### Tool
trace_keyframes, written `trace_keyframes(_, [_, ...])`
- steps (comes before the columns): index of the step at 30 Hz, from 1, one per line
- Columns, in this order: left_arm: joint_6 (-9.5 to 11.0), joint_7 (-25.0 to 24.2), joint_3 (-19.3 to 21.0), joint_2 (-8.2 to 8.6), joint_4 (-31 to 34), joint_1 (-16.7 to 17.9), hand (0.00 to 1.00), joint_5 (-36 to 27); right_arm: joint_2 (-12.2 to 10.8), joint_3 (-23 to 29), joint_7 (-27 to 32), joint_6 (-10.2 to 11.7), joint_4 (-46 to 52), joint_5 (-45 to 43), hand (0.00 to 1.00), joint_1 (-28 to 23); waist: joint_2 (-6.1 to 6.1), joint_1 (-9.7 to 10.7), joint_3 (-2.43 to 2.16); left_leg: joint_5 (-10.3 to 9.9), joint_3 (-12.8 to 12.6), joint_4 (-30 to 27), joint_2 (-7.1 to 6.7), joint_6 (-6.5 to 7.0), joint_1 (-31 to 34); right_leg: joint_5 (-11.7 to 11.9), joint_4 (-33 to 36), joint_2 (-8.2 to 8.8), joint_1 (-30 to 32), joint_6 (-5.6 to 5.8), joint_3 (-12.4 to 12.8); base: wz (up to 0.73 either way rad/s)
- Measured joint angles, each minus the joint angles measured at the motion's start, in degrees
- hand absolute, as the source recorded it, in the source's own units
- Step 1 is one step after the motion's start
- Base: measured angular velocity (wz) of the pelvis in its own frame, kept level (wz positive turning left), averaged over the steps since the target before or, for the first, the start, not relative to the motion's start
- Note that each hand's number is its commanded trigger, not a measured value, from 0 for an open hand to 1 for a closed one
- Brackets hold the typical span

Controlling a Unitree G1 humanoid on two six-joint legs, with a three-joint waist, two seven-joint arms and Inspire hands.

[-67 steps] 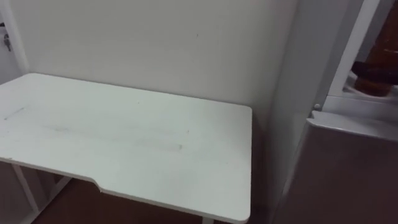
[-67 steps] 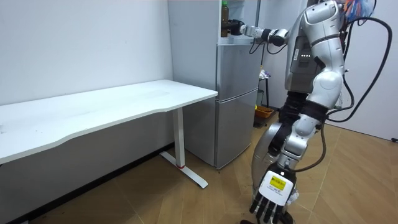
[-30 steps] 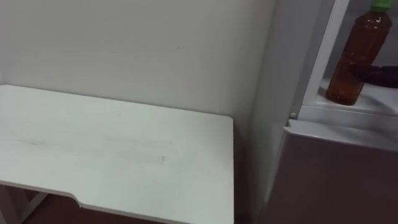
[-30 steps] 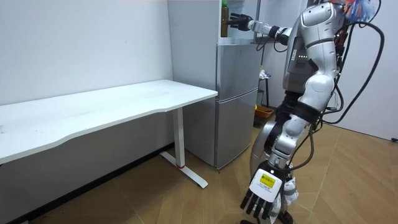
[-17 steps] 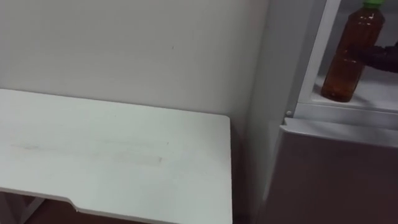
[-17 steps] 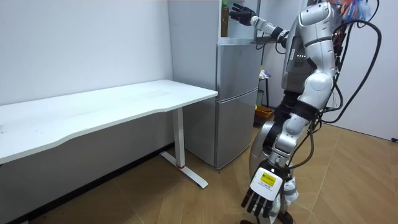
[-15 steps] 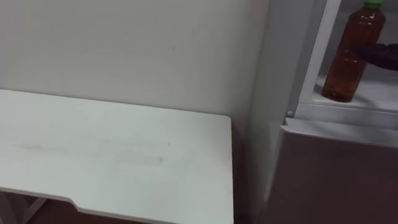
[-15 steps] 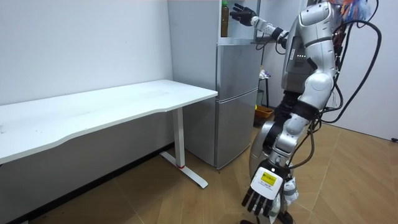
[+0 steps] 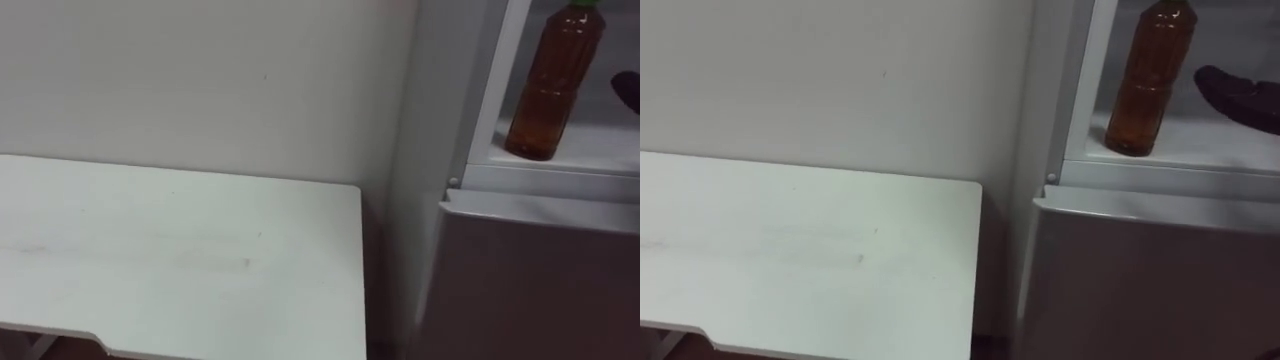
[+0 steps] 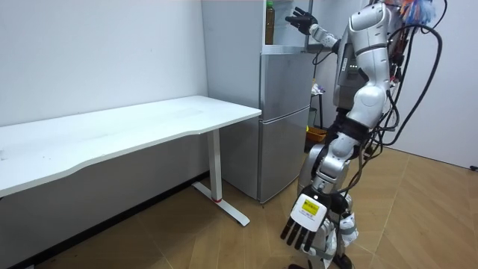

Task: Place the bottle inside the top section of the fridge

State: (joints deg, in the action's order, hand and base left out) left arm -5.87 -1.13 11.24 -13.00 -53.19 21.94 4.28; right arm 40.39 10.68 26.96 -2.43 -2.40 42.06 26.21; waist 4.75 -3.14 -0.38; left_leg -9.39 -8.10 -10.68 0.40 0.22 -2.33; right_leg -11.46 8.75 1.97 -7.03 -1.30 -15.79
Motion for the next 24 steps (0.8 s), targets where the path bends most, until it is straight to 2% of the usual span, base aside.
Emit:
trace_keyframes(4, [0.1,0.7,0.0,0.79,-0.3,-0.2,0.00,-0.3,-1.8,0.7,0.4,0.1,4.6,-0.4,0.00,-2.9,-0.03,0.3,0.11,-0.2,-0.2,0.0,0.11,-0.09,0.0,0.0,0.0,-0.08,0.0,0.01,0.1,-0.01])
trace_keyframes(7, [0.2,0.8,-0.2,0.90,-1.4,-0.3,0.00,-0.3,-4.8,1.3,0.3,2.1,9.4,-0.1,0.00,-6.4,-0.61,0.5,0.49,-0.4,-0.1,0.0,0.16,-0.12,-0.3,0.0,0.0,-0.09,-0.1,0.01,0.2,-0.03])
trace_keyframes(11, [1.0,1.5,-0.3,1.15,-2.1,-0.2,0.00,-0.2,-7.9,1.8,-0.4,2.7,11.8,0.3,0.00,-9.5,-1.18,0.5,0.53,-0.5,-0.4,0.0,0.20,-0.10,-0.4,0.0,0.2,-0.08,0.0,0.01,1.0,-0.07])
trace_keyframes(13, [1.2,1.9,-0.3,1.76,-2.1,0.1,0.00,-0.3,-9.7,1.9,-1.5,3.1,12.7,2.8,0.00,-9.7,-1.76,1.0,0.45,-0.6,-0.8,-0.3,0.31,-0.04,-0.4,0.0,0.2,-0.06,0.1,0.01,1.5,-0.07])
trace_keyframes(17, [1.6,2.2,-0.2,1.95,-2.2,0.1,0.00,-0.3,-9.9,2.0,-3.4,4.5,14.2,7.6,0.00,-11.7,-1.93,1.3,0.37,-0.9,-1.1,-0.8,0.55,-0.13,-0.4,0.0,0.0,-0.07,0.1,0.02,2.0,-0.06])
trace_keyframes(21, [2.4,2.3,-0.2,2.41,-3.4,0.1,0.00,-0.3,-13.6,2.8,-7.2,6.6,17.9,15.6,0.00,-15.4,-2.33,1.2,0.20,-1.1,-1.5,-0.8,0.81,-0.36,-0.8,0.0,0.0,-0.30,0.1,-0.02,2.7,-0.10])
trace_keyframes(24, [2.5,2.3,-0.2,2.97,-3.8,0.1,0.00,-0.2,-15.6,2.8,-10.6,6.8,19.1,20.1,0.00,-18.2,-3.02,1.2,-0.06,-1.2,-2.1,-0.6,0.86,-0.37,-1.0,0.0,-0.1,-0.33,0.1,-0.04,3.1,-0.07])
